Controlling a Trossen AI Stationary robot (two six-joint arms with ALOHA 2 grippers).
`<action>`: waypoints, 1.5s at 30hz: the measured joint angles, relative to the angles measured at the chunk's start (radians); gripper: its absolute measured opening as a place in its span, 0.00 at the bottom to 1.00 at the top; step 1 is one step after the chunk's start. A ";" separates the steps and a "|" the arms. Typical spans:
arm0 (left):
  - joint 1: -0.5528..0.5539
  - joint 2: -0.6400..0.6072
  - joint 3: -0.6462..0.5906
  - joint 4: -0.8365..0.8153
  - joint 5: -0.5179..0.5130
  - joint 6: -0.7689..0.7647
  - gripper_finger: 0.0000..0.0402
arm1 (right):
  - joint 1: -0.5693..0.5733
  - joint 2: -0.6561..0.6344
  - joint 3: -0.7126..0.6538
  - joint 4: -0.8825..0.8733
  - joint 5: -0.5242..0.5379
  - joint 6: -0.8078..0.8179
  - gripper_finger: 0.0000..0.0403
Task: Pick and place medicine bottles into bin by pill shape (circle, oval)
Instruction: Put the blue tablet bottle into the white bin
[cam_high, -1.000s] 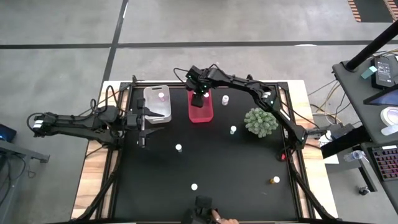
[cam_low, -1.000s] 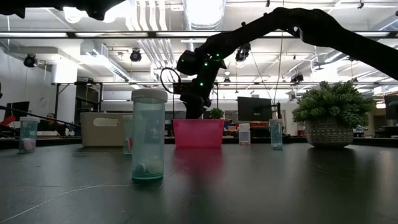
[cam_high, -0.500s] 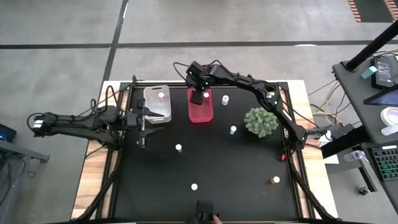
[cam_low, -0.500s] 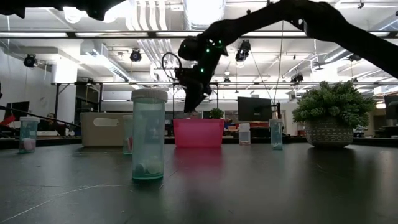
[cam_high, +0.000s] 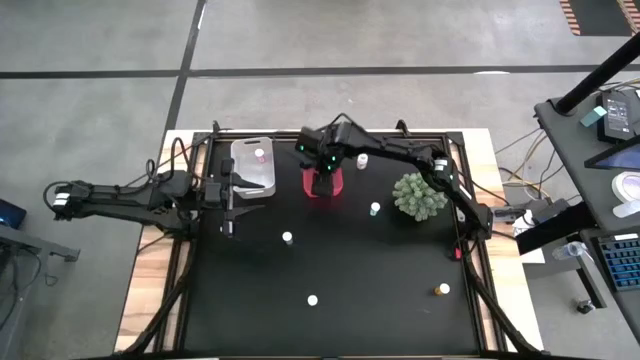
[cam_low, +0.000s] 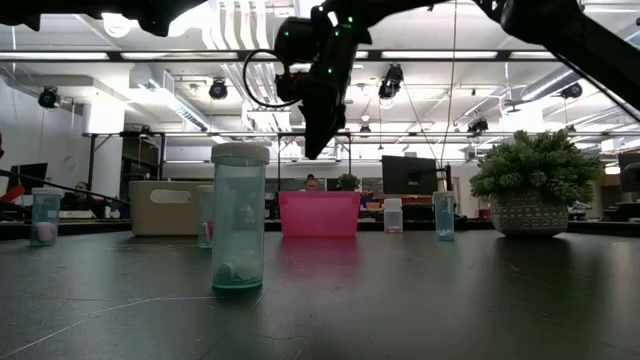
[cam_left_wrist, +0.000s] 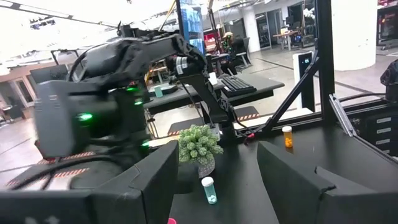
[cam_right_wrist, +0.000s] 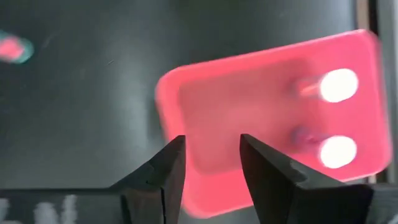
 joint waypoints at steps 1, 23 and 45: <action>0.000 0.000 -0.001 -0.001 0.000 -0.006 0.50 | 0.018 -0.002 -0.001 -0.021 0.000 0.006 0.34; -0.001 0.078 -0.002 0.000 0.000 -0.104 0.50 | 0.347 -0.168 -0.367 0.070 0.000 0.153 0.24; -0.027 0.299 0.006 0.148 0.000 -0.351 0.50 | 0.385 -0.732 -1.279 1.218 0.004 0.017 0.21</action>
